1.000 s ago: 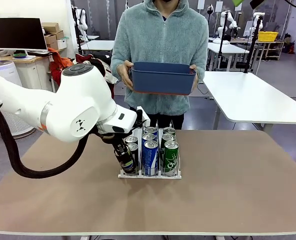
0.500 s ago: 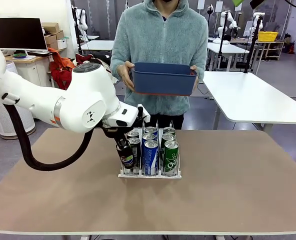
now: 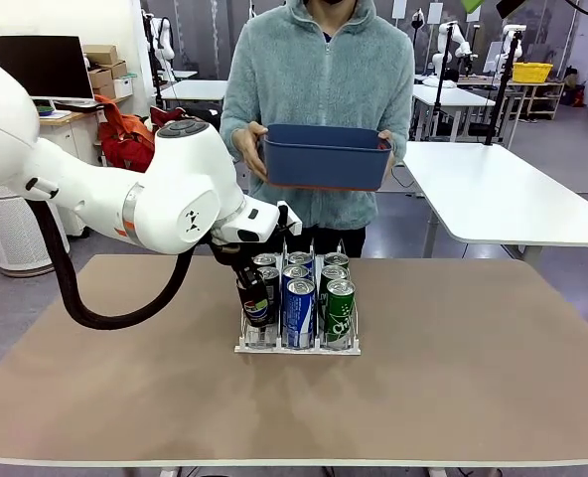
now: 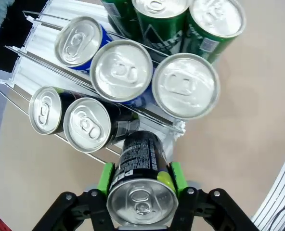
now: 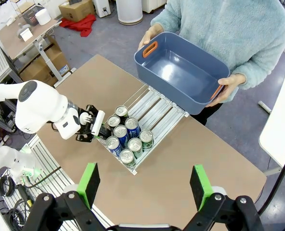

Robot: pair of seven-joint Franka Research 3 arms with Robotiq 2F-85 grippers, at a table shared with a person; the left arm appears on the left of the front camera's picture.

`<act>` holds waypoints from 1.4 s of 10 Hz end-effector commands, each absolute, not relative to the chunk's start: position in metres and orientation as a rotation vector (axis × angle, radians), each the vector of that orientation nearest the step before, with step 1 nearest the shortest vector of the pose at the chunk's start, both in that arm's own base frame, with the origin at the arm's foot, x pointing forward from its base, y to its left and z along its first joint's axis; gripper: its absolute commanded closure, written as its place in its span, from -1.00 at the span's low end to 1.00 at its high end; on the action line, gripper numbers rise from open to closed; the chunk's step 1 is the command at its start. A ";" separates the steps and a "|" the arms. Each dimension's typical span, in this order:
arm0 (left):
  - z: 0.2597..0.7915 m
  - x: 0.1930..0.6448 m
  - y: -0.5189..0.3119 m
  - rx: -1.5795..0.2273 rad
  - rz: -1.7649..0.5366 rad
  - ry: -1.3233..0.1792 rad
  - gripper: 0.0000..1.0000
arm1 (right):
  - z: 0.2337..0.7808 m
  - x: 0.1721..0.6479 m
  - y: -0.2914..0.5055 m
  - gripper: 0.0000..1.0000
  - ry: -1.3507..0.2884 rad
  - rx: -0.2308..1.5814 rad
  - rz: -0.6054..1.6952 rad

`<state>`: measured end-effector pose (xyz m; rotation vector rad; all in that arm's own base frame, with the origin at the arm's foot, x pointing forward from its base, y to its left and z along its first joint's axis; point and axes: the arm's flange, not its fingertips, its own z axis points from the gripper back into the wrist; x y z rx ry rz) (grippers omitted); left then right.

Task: Fill the beverage cans into the dispenser.
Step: Place the picked Pepsi coke in the line of the Automatic Can Dispenser with the same cans.

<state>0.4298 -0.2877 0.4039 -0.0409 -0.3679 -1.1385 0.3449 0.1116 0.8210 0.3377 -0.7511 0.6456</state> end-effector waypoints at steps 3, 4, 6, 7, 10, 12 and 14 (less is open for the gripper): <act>0.397 0.460 -0.289 -0.078 -1.145 -0.404 -0.15 | 0.820 0.345 0.112 -1.00 -0.755 0.337 0.644; 0.391 0.460 -0.292 -0.092 -1.146 -0.379 -0.15 | 0.820 0.345 0.112 -1.00 -0.755 0.337 0.644; 0.383 0.461 -0.293 -0.129 -1.152 -0.338 -0.15 | 0.820 0.345 0.112 -1.00 -0.755 0.337 0.644; 0.380 0.461 -0.295 -0.141 -1.154 -0.320 -0.15 | 0.820 0.345 0.112 -1.00 -0.755 0.337 0.644; 0.374 0.455 -0.296 -0.178 -1.181 -0.249 -0.15 | 0.820 0.345 0.112 -1.00 -0.755 0.337 0.644; 0.372 0.451 -0.297 -0.116 -1.137 -0.286 -0.15 | 0.820 0.345 0.112 -1.00 -0.755 0.337 0.644; 0.373 0.450 -0.299 -0.128 -1.146 -0.265 -0.55 | 0.820 0.345 0.112 -1.00 -0.755 0.337 0.644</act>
